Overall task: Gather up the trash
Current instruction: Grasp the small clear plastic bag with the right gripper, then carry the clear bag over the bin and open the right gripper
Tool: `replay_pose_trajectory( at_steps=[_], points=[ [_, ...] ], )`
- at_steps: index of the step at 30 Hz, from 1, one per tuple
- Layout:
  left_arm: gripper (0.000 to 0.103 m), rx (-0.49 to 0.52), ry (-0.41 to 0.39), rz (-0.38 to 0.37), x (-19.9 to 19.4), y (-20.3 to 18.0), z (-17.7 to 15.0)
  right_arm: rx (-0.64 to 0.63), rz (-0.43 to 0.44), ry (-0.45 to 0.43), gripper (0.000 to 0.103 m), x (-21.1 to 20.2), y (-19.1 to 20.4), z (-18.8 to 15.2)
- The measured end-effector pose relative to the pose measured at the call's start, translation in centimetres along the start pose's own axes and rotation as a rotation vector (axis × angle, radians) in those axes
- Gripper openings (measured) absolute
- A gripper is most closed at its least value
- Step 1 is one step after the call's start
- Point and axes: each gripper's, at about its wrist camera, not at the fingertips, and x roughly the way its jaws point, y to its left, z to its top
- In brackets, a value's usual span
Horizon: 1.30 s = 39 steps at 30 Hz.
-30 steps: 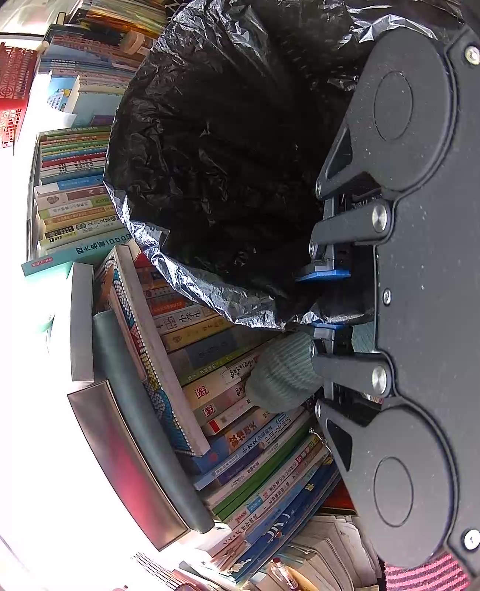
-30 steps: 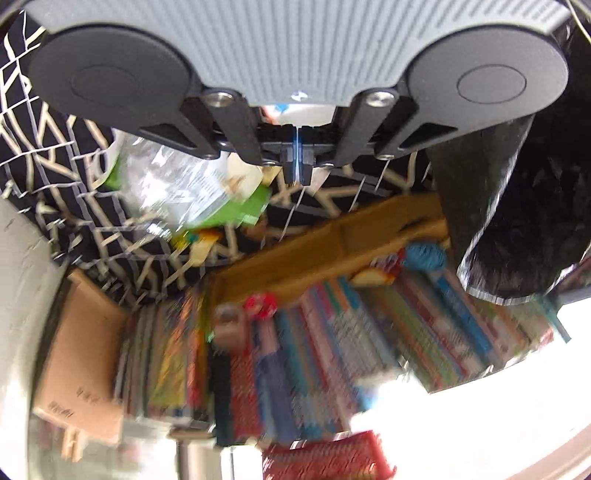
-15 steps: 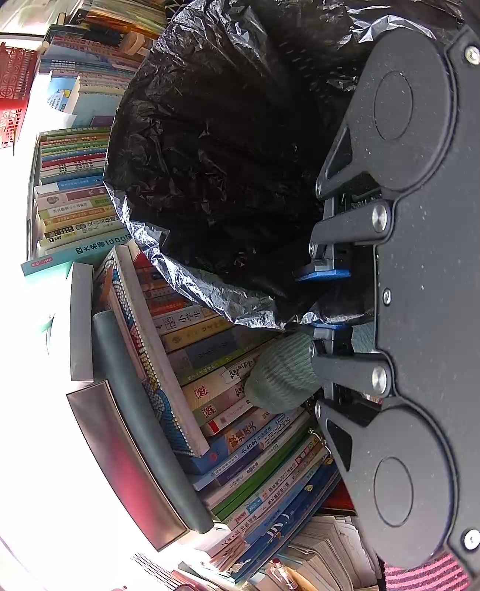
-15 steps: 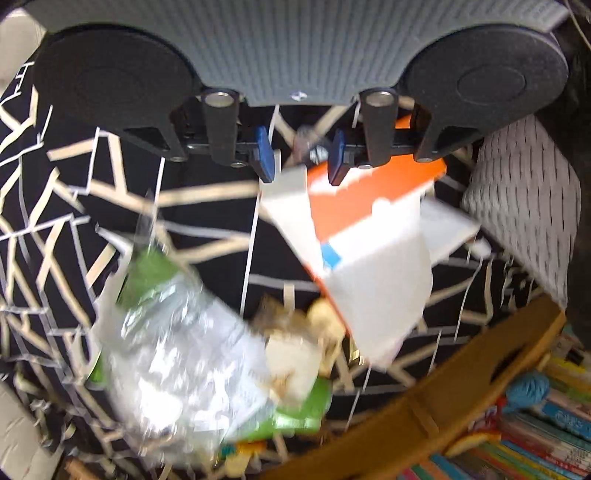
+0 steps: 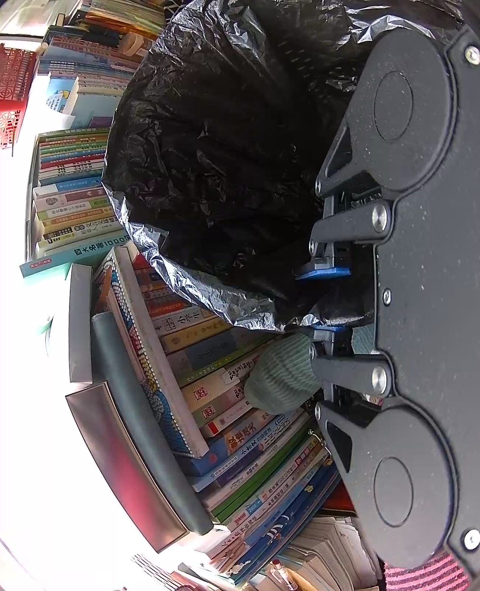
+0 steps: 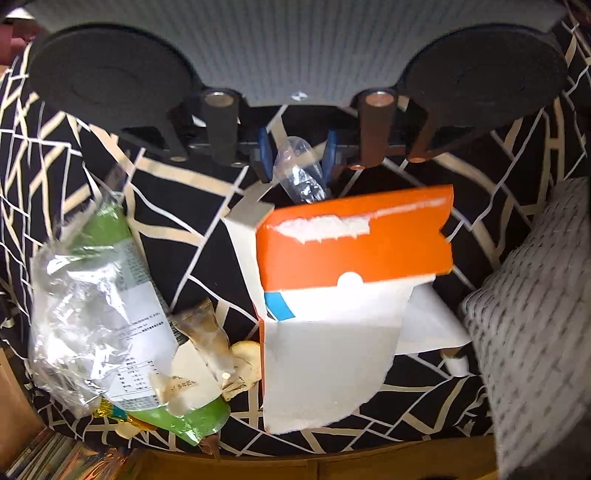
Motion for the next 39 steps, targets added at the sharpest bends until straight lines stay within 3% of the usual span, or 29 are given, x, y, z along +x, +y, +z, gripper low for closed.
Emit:
replay_pose_trajectory(
  at_steps=[7, 10, 16, 18, 20, 22, 24, 29, 39],
  points=[
    [0.02, 0.0, 0.0, 0.0, 0.0, 0.0, 0.0, 0.08, 0.101, 0.039, 0.032, -5.9, -0.2, -0.6],
    [0.02, 0.001, 0.0, 0.001, 0.0, 0.0, 0.0, 0.098, 0.13, -0.011, 0.031, -8.5, -0.4, -0.8],
    [0.02, 0.005, -0.001, 0.003, 0.0, -0.1, 0.0, 0.168, 0.104, -0.207, 0.029, -13.3, -0.9, 0.1],
    [0.02, 0.007, -0.001, 0.004, 0.0, -0.1, 0.1, 0.198, 0.112, -0.321, 0.028, -15.5, -1.5, 0.1],
    [0.02, 0.007, -0.001, 0.005, 0.0, -0.1, 0.1, 0.209, 0.179, -0.473, 0.028, -18.3, -1.9, -0.1],
    [0.02, 0.009, -0.001, 0.006, 0.0, -0.1, 0.1, 0.188, 0.311, -0.627, 0.029, -21.0, -2.0, -0.4],
    [0.02, 0.01, -0.001, 0.007, 0.0, -0.1, 0.1, 0.137, 0.379, -0.697, 0.029, -22.8, -1.2, -0.1],
    [0.02, 0.01, -0.001, 0.006, 0.0, -0.1, 0.1, 0.035, 0.504, -0.691, 0.029, -22.5, 1.5, 1.2],
    [0.02, 0.01, -0.001, 0.008, -0.1, -0.2, 0.1, -0.05, 0.514, -0.606, 0.035, -19.4, 5.8, 1.4]
  ],
)
